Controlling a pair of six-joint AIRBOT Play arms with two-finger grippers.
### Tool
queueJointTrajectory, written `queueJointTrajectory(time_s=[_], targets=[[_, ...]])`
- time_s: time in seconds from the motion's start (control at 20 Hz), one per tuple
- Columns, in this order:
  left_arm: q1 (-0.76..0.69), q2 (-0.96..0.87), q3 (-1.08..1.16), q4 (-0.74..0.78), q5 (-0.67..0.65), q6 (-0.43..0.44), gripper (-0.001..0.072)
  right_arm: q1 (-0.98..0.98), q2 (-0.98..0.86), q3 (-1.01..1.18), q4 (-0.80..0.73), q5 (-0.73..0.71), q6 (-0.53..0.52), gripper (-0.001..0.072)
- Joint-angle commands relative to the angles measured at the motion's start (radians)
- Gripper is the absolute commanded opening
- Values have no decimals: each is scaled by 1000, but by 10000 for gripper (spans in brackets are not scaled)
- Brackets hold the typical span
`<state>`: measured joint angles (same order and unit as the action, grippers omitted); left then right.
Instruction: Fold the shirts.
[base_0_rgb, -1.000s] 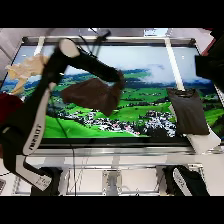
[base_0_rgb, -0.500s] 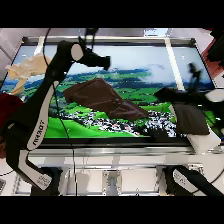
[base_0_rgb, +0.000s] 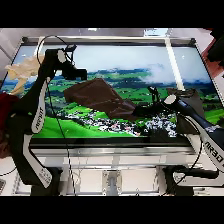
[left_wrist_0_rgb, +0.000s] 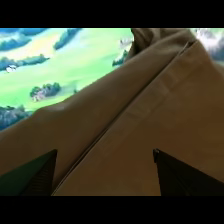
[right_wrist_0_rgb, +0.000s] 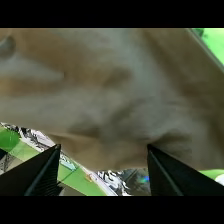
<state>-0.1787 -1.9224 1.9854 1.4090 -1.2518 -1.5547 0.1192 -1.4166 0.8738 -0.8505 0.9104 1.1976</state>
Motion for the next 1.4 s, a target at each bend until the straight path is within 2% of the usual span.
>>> queueJointTrajectory(time_s=[0.0, 0.15, 0.2, 0.3, 0.4, 0.5, 0.8, 0.9, 0.95, 1.0, 1.1, 1.15, 1.2, 1.35], targets=[[17, -64, 0, -77, -27, 60, 711, 13, -26, -2, 25, -26, 10, 623], [17, -97, 0, -77, -27, 61, 712, 13, -32, -2, 87, -52, 10, 613], [17, -101, 0, -76, -19, 64, 712, 13, -35, -2, 111, -60, 10, 582], [17, -103, 0, -64, 25, 64, 711, 13, -36, -2, 125, -80, 9, 362], [17, -107, 0, -62, 36, 63, 711, 13, -36, -2, 125, -91, 9, 199], [17, -123, 0, -63, -12, 65, 710, 13, -36, -2, 124, -102, 7, 28], [17, -144, 0, -113, -178, 203, 708, 12, -35, -1, 121, -132, 5, 34], [17, -143, 0, -124, -193, 217, 707, 11, -35, -1, 116, -131, 5, 53], [17, -143, 0, -134, -198, 217, 707, 11, -35, -1, 109, -131, 5, 98], [17, -143, 0, -145, -204, 217, 660, 11, -35, -1, 104, -131, 5, 153], [17, -143, 0, -153, -209, 216, 271, 11, -35, -2, 101, -132, 5, 158], [17, -143, 0, -152, -209, 216, 117, 11, -35, -2, 101, -132, 5, 158], [17, -143, 0, -152, -210, 217, 9, 11, -35, -1, 101, -133, 5, 158], [17, -143, 4, -152, -209, 216, 14, 11, -36, -2, 27, -143, 6, 158]])
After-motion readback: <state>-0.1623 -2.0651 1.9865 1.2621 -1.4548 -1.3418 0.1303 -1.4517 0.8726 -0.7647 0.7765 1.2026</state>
